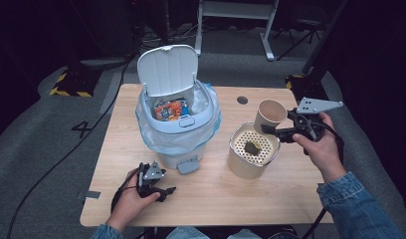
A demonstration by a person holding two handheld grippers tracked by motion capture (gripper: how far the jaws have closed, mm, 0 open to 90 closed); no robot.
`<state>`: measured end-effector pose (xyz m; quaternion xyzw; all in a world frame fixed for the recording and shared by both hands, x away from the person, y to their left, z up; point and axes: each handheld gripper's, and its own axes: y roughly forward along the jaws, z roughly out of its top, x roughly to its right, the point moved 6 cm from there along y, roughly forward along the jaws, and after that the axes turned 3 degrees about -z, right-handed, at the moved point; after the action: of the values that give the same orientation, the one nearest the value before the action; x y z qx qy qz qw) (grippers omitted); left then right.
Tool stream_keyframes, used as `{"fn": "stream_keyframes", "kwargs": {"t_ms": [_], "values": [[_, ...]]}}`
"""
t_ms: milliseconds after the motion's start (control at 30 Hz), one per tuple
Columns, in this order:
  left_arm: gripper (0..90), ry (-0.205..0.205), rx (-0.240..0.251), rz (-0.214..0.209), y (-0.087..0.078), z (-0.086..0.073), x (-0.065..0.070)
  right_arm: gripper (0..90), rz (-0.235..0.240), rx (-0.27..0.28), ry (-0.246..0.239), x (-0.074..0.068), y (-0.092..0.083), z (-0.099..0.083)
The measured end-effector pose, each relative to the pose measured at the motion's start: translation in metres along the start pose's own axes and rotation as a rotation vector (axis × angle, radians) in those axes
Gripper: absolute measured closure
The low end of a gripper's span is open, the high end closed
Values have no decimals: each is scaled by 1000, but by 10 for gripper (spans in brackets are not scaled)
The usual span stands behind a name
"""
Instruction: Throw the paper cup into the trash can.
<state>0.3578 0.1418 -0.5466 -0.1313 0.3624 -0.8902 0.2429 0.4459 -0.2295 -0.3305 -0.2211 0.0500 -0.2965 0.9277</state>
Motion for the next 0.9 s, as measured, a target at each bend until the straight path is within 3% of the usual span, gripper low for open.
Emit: {"fn": "stream_keyframes", "kwargs": {"t_ms": [233, 600, 900], "values": [[251, 2, 1, -1, 0, 0, -1, 345, 34, -11, 64, 2, 0, 2], [251, 2, -2, -1, 0, 1, -1, 344, 55, -1, 37, -3, 6, 23], [251, 2, -2, 0, 0, 0, -1, 342, 84, 11, -1, -6, 26, 50]]}}
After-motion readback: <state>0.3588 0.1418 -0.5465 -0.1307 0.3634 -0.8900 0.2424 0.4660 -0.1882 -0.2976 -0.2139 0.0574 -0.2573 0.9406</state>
